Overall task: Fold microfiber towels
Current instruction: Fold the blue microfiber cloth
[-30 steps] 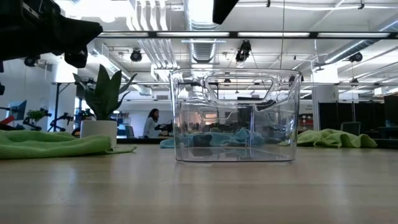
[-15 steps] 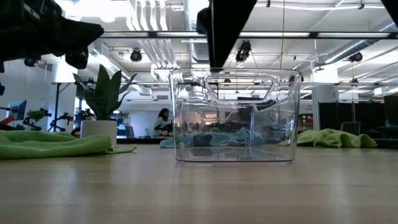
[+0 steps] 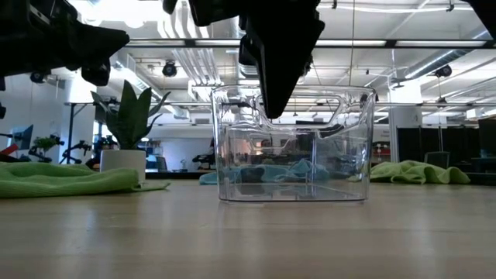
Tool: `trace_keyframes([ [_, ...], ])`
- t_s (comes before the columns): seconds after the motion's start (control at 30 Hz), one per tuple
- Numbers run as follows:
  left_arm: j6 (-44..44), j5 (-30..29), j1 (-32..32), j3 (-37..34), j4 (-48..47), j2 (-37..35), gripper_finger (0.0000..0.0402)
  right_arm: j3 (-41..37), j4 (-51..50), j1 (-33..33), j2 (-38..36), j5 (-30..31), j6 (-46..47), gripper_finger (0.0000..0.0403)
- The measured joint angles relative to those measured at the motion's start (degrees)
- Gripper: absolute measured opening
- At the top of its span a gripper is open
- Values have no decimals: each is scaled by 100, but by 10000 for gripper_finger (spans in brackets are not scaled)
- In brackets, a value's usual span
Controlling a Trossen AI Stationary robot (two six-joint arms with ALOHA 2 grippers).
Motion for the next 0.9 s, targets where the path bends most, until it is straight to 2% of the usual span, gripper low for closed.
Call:
trace_keyframes([
  [0.07, -2, 6, 0, 0, -5, 27, 28, -91, 56, 3, -73, 78, -31, 22],
  [0.1, -2, 6, 0, 0, -10, 37, 28, -138, 82, 4, -122, 118, -29, 17],
  [0.27, -2, 6, 0, 0, -17, 62, 28, -425, 104, 4, -444, 154, -3, 9],
  [0.4, -4, 6, -1, 0, -5, 55, 28, -940, 100, 4, -793, 162, 277, 9],
  [0.53, -4, 6, -3, 0, 2, 44, 28, -1859, 110, 16, -1500, 221, 864, 9],
  [0.7, -18, 8, -4, 0, 14, 34, 28, -3445, 609, 85, -2625, 304, 1625, 9],
  [0.9, -145, 8, -4, 0, 14, 36, 28, -5114, 842, 201, -3980, 204, 1913, 9],
])
